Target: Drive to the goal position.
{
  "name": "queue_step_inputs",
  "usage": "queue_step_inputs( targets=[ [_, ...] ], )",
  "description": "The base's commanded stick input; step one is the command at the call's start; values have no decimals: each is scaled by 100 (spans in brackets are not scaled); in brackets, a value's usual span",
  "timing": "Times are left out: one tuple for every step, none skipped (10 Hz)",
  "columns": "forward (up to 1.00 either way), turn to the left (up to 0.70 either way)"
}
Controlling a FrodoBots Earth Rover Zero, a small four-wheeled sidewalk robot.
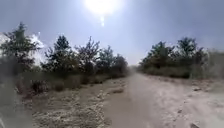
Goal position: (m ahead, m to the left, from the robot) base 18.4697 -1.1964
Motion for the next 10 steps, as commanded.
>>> queue_step_inputs(
  targets=[
    [45, -27],
    [45, -26],
    [45, -10],
    [45, -1],
    [45, 2],
    [45, 2],
    [45, 2],
    [45, 2],
    [45, -10],
    [45, -27]
  ],
)
